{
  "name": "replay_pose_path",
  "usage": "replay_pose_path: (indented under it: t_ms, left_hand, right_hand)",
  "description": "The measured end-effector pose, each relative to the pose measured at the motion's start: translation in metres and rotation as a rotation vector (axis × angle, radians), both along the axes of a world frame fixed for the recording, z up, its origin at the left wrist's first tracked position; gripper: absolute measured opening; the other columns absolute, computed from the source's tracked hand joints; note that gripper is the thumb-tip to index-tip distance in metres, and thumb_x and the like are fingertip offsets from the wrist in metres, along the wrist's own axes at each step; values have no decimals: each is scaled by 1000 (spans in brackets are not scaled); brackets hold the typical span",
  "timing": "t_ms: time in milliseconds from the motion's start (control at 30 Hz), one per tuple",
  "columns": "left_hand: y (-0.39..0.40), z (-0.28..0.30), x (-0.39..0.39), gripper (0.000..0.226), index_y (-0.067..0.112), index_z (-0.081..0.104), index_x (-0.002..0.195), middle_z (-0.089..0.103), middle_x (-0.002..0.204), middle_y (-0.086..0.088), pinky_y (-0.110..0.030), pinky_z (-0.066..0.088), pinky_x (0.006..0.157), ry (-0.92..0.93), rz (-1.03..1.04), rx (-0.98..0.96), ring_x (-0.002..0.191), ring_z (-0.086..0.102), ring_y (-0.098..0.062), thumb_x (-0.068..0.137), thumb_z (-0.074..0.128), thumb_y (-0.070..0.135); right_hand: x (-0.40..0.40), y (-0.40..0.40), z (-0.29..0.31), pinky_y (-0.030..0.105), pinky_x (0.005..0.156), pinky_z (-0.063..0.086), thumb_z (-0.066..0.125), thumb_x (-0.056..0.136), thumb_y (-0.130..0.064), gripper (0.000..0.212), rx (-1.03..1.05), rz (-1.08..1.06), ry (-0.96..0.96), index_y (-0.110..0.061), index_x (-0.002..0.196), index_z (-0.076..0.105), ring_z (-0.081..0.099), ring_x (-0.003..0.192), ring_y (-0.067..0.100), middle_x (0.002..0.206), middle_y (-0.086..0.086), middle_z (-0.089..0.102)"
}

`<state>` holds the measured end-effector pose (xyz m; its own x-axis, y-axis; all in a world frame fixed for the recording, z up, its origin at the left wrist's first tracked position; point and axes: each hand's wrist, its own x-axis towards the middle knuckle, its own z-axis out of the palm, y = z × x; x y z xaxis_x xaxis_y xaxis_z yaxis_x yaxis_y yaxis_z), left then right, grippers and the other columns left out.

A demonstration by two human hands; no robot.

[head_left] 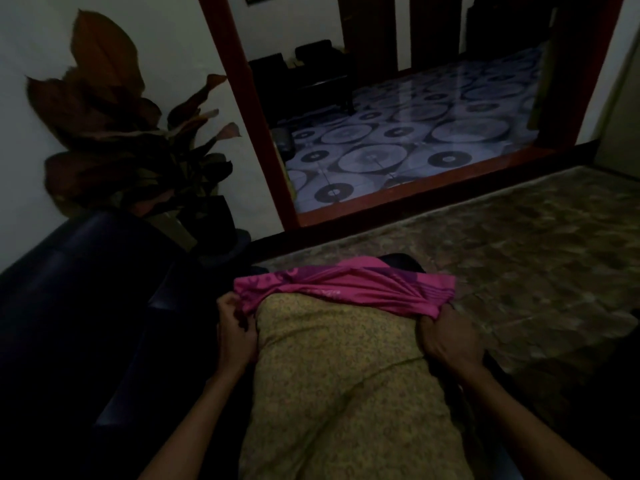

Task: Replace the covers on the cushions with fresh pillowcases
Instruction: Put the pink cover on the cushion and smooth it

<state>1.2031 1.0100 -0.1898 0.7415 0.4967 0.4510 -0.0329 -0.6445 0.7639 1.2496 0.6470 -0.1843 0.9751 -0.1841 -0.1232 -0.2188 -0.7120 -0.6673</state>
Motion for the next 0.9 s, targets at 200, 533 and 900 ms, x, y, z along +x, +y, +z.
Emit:
replay_pose_path:
  t_ms: [200, 533, 900]
  left_hand:
    - [-6, 25, 16, 55, 17, 49, 121, 66, 104, -1, -26, 45, 77, 65, -62, -32, 88, 64, -15, 77, 82, 9]
    - [-9, -16, -13, 43, 13, 45, 113, 57, 104, -6, -32, 42, 77, 51, 12, 22, 91, 57, -22, 74, 62, 12]
    - [-3, -20, -32, 30, 16, 51, 100, 63, 90, -3, -27, 37, 69, 260, -17, 18, 84, 59, -19, 84, 67, -4]
  right_hand:
    - [-1, 6, 24, 34, 73, 38, 49, 97, -39, 30, -48, -2, -134, -12, 85, 55, 57, 81, 32, 81, 12, 54]
    - [-11, -11, -38, 36, 69, 50, 48, 84, -23, 22, -104, 55, -105, -9, 88, 65, 69, 80, 36, 88, 17, 70]
    - [-2, -17, -22, 45, 90, 47, 61, 92, -16, 67, -322, 188, -128, 1, 150, 31, 59, 115, 43, 130, 27, 56]
